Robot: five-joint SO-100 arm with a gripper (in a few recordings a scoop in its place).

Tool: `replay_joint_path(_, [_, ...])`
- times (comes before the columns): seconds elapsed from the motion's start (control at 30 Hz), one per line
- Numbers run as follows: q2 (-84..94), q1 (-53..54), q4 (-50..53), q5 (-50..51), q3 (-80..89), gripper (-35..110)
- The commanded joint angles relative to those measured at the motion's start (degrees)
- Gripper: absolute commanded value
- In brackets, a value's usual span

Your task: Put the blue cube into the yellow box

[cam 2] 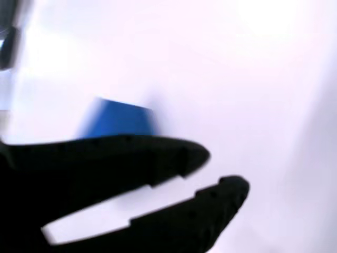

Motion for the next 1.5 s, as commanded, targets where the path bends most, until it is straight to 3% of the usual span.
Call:
replay_joint_path(0.0, [-7.2, -5.0, 6.4, 7.6, -25.1, 26])
replay_joint_path(0.1, [-13.4, -7.6, 10.8, 12.1, -33.9, 43])
replay_joint_path(0.33, [-25.8, -14.2, 12.8, 18.4, -41.4, 48])
replay_joint_path(1.07, [-48.2, -40.0, 2.7, 52.4, -32.6, 49])
replay_joint_path(1.47, [-53.0, -43.4, -1.2, 53.8, -27.2, 49])
